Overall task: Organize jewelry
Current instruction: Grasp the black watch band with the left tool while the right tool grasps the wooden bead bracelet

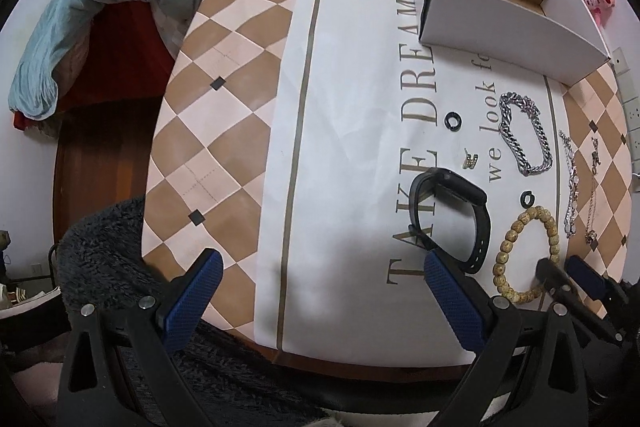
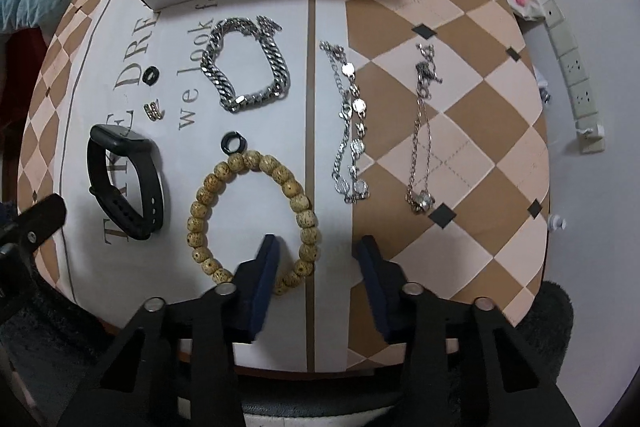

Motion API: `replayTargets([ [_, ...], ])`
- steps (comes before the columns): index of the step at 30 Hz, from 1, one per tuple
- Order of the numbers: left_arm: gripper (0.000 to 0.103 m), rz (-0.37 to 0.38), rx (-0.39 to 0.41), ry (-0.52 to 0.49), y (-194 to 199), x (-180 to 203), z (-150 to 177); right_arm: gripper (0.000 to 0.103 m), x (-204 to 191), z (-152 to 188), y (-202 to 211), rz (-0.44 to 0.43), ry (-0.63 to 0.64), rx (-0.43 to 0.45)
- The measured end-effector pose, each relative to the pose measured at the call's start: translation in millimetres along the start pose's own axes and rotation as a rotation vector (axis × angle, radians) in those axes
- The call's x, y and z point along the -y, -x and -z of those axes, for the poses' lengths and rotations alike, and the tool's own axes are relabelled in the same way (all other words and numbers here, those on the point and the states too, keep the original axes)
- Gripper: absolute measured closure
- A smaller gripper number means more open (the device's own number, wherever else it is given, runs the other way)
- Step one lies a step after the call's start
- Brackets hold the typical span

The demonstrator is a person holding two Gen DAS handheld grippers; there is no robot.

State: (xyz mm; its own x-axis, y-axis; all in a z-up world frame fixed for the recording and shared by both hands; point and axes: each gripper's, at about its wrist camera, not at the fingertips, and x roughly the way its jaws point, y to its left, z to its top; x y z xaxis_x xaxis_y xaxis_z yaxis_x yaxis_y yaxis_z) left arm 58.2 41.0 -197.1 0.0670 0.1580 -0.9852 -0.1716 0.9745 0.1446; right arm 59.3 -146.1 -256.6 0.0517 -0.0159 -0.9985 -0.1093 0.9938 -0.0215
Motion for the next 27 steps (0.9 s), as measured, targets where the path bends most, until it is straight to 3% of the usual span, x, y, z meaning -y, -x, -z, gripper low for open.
replayTargets([
  [4,0.000,0.003,-0.007,-0.002,-5,0,-2,0.093,1,-2,-3,0.003,0.000,0.003],
  [11,0.001,0.049,-0.034,0.018,-12,-2,-4,0.093,16,0,-4,-0.016,-0.034,-0.009],
  [16,0.003,0.211,-0.121,0.120,-32,-18,-6,0.093,56,-2,-3,-0.008,-0.079,-0.004],
  [19,0.019,0.270,-0.151,0.147,-43,-19,-6,0.093,70,-2,-7,-0.005,-0.096,-0.003],
  [21,0.035,0.277,-0.147,0.130,-48,-16,-7,0.093,74,-9,-7,-0.005,-0.098,-0.011],
  [25,0.059,0.223,-0.077,0.032,-50,-4,-6,0.093,77,-20,-9,0.000,-0.091,-0.022],
  [27,0.078,0.182,-0.024,-0.039,-46,1,-3,0.093,76,-23,-8,0.003,-0.088,-0.023],
])
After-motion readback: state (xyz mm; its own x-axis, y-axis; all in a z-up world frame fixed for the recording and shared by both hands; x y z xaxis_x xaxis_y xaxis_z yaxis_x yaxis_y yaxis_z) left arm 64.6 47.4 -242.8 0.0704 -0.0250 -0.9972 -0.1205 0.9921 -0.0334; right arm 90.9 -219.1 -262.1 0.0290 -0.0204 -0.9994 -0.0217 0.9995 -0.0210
